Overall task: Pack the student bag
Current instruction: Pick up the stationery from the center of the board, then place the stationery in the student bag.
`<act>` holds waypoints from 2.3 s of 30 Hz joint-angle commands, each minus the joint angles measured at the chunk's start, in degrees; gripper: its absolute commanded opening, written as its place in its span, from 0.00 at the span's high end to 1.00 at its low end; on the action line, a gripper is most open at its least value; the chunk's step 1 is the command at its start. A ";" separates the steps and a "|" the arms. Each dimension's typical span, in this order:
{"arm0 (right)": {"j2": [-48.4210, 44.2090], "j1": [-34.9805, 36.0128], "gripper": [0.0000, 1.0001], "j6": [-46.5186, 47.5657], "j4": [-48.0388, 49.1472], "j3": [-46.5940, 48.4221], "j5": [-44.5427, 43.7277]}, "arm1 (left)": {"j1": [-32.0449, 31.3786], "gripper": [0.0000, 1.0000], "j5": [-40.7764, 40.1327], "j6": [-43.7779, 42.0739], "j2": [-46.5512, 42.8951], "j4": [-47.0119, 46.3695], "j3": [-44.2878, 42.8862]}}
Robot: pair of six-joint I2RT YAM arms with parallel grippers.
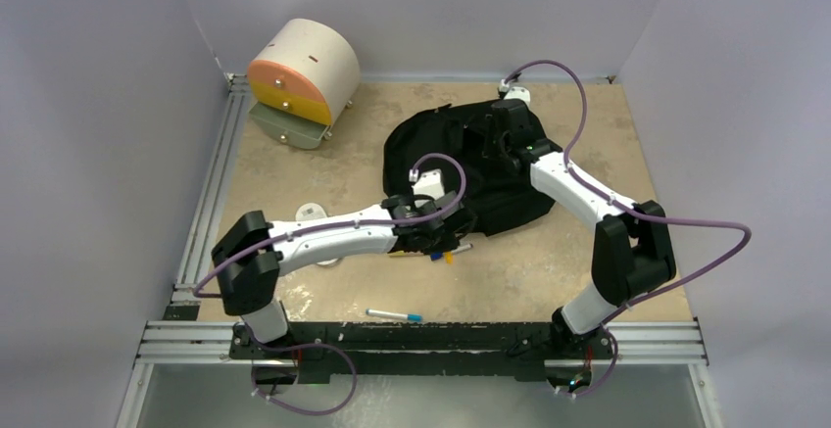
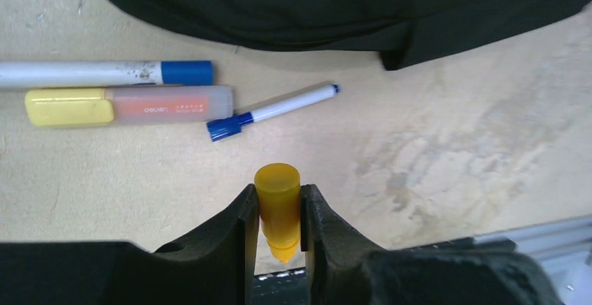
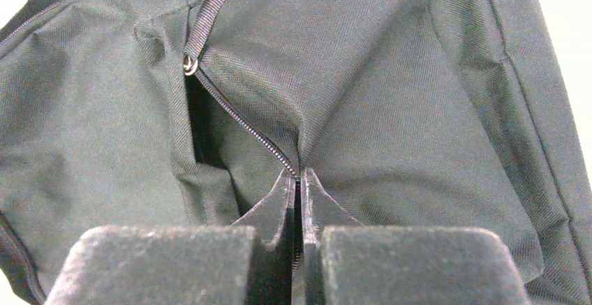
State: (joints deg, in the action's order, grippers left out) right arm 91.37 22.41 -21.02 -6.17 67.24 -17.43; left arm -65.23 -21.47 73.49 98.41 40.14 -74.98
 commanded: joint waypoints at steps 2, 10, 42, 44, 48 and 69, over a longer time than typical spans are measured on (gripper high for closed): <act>-3.43 -0.35 1.00 -0.96 1.62 0.63 -1.51 | 5.50 0.84 1.04 -8.58 -6.56 -7.94 0.89; -4.61 -0.36 1.00 -1.57 2.35 -0.10 -0.25 | 16.91 0.84 6.50 -20.57 -6.55 -22.67 -2.04; -6.91 -0.59 1.00 -3.04 3.33 -2.11 1.78 | 21.86 0.56 23.72 -24.39 24.90 -35.09 -29.69; -6.98 -0.59 1.00 -3.02 3.43 -2.18 1.79 | 21.94 0.43 24.73 -24.53 24.82 -34.54 -29.76; -7.17 -0.53 1.00 -3.07 3.62 -2.54 1.44 | 22.16 0.30 26.04 -25.56 22.28 -33.36 -28.03; -6.83 -0.71 1.00 -2.28 3.60 -2.41 0.76 | 22.55 0.31 27.51 -47.97 -17.28 -25.83 8.79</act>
State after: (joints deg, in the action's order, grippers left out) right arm 86.59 21.47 -23.05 -5.34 64.51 -15.55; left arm -42.81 4.95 31.05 85.41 9.54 -71.94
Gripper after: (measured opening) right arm 0.012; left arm 0.695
